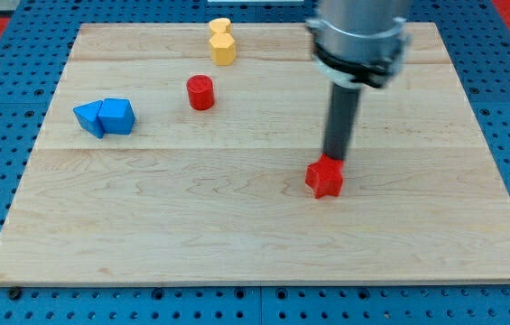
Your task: Push the red star towards the bottom right of the board
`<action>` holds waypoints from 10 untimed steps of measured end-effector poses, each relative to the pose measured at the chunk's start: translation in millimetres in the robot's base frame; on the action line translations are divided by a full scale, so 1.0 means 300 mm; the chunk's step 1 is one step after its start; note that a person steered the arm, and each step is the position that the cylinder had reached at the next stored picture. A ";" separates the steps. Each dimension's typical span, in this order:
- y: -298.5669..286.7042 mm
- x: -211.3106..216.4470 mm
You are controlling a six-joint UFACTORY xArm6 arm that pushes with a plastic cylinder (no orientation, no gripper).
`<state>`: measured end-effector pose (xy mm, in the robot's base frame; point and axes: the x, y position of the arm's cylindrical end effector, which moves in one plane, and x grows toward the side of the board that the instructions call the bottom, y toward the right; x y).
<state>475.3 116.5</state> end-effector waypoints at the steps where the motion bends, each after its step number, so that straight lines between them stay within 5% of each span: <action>1: -0.061 -0.001; 2: -0.084 -0.117; 3: -0.264 -0.041; 5: -0.121 0.010; 6: -0.357 -0.087; 7: -0.429 0.020; 9: 0.207 0.073; 10: -0.047 -0.058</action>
<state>458.0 102.5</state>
